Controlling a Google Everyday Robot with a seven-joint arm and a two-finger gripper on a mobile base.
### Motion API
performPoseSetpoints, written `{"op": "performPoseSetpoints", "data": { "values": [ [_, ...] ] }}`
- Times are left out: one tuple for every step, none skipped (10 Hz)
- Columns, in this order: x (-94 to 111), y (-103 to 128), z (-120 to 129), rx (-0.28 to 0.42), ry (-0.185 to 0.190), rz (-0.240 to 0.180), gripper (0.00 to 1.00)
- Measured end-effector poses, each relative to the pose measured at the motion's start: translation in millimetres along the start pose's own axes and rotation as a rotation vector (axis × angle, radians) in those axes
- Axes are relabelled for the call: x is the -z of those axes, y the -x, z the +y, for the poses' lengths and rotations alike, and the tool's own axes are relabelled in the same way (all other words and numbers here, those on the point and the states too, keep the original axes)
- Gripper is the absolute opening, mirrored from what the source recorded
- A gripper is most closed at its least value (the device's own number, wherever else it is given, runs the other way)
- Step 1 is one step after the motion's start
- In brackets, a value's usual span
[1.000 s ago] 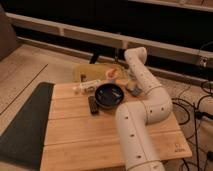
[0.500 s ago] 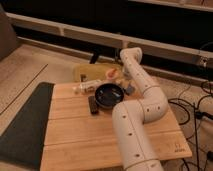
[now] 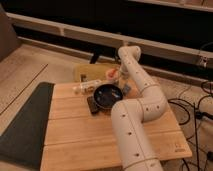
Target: Wipe the white sponge on the table
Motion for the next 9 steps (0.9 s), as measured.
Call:
{"op": "performPoseSetpoints", "data": {
  "values": [
    [6, -7, 1, -0.013, 0.014, 0.006, 0.0],
    [8, -12, 3, -0.022, 0.025, 0.014, 0.0],
    [9, -21, 5, -0.038, 0.043, 0.027, 0.0],
    [4, -32, 8, -0.056, 0.067, 0.045, 0.0],
    [0, -38, 10, -0.067, 0.082, 0.057, 0.0],
    [-4, -45, 13, -0.077, 0.096, 0.071, 0.0],
    [-7, -48, 15, -0.082, 0.106, 0.084, 0.0],
    [-9, -53, 17, -0.088, 0.113, 0.099, 0.0],
    [-10, -60, 15, -0.098, 0.112, 0.114, 0.0]
  ]
}}
